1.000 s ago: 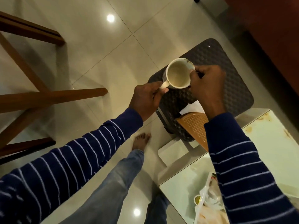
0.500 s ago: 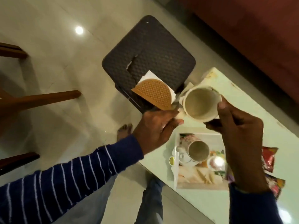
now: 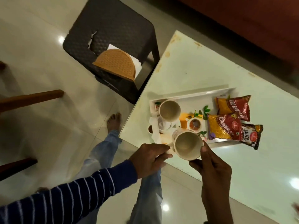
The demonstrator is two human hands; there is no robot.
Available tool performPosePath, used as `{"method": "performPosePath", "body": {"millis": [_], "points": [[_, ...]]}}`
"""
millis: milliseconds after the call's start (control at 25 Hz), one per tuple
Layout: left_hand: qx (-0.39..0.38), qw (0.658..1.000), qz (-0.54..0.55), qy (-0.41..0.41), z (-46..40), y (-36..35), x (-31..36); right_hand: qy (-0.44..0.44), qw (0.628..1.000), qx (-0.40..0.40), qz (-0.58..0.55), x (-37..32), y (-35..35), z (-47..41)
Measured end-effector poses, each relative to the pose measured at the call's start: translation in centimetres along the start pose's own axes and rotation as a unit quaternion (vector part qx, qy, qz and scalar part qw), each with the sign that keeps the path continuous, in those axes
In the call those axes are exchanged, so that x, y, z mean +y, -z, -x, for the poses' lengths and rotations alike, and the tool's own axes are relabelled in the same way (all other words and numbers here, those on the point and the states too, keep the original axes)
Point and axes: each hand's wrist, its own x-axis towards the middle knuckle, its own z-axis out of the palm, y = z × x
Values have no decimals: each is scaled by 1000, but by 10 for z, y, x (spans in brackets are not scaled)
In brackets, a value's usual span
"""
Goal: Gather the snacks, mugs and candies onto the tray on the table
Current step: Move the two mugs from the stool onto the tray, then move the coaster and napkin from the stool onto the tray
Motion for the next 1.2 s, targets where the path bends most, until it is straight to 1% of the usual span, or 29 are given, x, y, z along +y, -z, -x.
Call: {"method": "performPosePath", "body": {"millis": [240, 440, 640, 800, 880, 960, 1040, 1120, 1200], "points": [[11, 999, -11, 51, -12, -17, -34, -32, 999, -19, -2, 42, -21, -35], [0, 999, -19, 36, -17, -21, -59, -46, 998, -20, -31, 59, -32, -45], [-12, 999, -16, 31, -15, -22, -80, -73, 997, -15, -24, 67, -41, -48], [-34, 998, -8, 45, -17, -22, -86, -65, 998, -11, -24, 67, -44, -47], [-46, 997, 5, 60, -15, -24, -86, -64, 998, -7, -6, 70, -42, -45], [-49, 995, -10, 85, -11, -24, -87, -62, 997, 21, 38, 72, -42, -43], [-33, 991, 5, 130, -9, -13, -86, -31, 989, 86, 118, 69, -42, -41], [23, 985, 46, 167, -12, 8, -81, 35, 972, 162, 169, 59, -41, -40], [122, 979, 39, 157, -17, 41, -81, 112, 959, 200, 163, 37, -49, -37]]}}
